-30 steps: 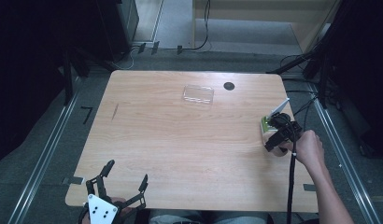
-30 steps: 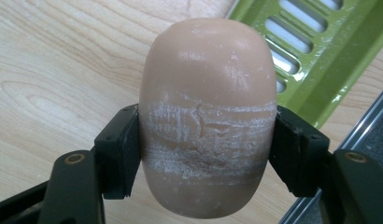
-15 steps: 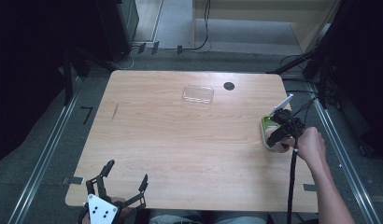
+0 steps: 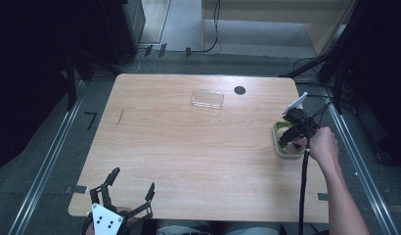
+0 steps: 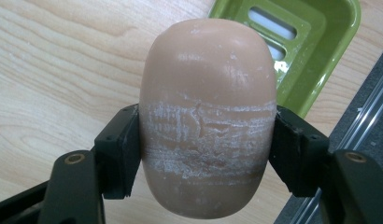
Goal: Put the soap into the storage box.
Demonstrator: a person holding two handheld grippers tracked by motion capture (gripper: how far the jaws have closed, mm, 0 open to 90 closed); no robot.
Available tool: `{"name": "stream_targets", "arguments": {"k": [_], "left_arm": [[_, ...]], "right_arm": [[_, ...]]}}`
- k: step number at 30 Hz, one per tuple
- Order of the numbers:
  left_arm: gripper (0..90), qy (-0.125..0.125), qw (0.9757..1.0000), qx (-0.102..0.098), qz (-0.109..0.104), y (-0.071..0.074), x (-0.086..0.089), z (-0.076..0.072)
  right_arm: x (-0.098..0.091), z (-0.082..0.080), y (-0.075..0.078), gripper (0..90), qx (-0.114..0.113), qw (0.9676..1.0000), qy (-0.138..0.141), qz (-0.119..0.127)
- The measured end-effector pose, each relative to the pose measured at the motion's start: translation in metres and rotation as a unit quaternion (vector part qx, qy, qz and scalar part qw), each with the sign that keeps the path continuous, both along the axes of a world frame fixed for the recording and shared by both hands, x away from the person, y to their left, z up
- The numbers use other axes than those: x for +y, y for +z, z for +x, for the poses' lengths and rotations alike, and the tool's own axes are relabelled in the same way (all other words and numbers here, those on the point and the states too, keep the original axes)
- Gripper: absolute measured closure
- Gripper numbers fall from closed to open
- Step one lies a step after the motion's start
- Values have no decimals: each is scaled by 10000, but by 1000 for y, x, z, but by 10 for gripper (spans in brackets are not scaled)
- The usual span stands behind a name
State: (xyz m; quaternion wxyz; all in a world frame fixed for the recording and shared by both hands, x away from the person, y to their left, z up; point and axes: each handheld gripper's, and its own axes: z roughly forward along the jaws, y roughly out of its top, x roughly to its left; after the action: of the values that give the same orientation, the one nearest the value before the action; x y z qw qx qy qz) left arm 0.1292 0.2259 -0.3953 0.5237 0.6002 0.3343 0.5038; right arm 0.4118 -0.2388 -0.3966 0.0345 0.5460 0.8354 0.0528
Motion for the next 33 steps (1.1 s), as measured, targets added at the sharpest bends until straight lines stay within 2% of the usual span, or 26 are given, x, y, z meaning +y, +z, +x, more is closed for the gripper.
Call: {"name": "stream_targets", "arguments": {"k": [15, 22, 33], "left_arm": [[99, -3, 10000, -6, -16, 0, 0, 0], [99, 2, 10000, -4, -13, 0, 0, 0], [99, -5, 10000, -1, -2, 0, 0, 0]], "right_arm": [[-3, 15, -2, 337, -33, 9998, -180, 83], [-9, 24, -6, 337, -65, 9987, -478, 149], [-15, 34, -15, 337, -49, 9966, -774, 275]]}}
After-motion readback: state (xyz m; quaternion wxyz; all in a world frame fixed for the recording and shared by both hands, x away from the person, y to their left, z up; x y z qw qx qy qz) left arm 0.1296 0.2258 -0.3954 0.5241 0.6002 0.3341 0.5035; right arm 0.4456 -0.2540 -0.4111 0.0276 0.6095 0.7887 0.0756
